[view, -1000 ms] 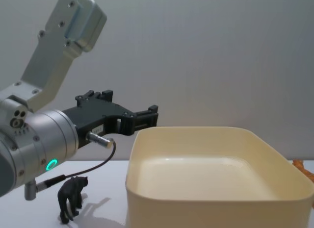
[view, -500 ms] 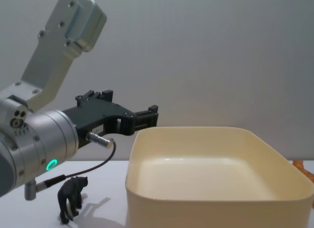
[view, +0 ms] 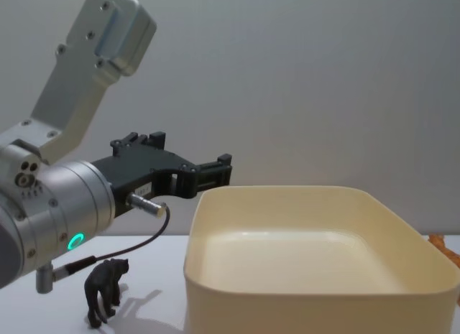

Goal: Pick up the toy alternately with two hands and place it into the central storage box.

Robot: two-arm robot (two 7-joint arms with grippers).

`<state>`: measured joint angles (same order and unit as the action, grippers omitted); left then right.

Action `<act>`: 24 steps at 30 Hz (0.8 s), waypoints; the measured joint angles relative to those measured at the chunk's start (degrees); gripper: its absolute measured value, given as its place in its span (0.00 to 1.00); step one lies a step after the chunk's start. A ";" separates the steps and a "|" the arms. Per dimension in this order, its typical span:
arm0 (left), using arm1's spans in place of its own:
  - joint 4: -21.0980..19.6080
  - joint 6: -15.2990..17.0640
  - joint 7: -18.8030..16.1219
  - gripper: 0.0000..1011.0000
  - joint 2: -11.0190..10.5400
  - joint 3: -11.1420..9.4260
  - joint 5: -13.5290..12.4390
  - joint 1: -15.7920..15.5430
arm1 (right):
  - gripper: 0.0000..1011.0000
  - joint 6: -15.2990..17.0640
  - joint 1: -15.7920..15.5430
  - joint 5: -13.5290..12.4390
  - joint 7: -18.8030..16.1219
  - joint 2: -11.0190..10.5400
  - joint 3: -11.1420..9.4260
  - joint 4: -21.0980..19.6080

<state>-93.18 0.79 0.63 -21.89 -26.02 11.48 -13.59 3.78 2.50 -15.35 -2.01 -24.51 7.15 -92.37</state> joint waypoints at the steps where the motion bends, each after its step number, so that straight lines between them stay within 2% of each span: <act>1: 0.00 0.00 0.00 0.99 0.00 0.00 0.00 0.00 | 0.30 -0.14 0.00 0.01 -0.28 -0.01 0.00 -0.31; 11: 0.00 0.00 0.00 0.99 0.00 0.00 0.00 0.00 | 0.30 -0.58 1.40 0.33 -5.07 0.68 0.62 -2.50; 13: 0.00 0.00 0.00 0.99 0.00 0.00 0.00 0.00 | 0.30 0.02 2.53 0.66 -7.26 1.40 1.25 -2.61; 22: 0.00 0.00 0.00 0.99 0.00 0.00 0.00 0.00 | 0.30 2.54 6.73 2.28 -12.90 4.64 3.70 -0.55; 24: 0.00 0.00 0.00 0.99 0.00 0.00 0.00 0.00 | 0.35 3.34 8.10 2.83 -14.45 5.73 4.51 0.60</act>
<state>-93.18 0.79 0.63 -21.89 -26.02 11.48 -13.59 7.12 10.60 -12.52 -16.46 -18.78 11.65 -91.77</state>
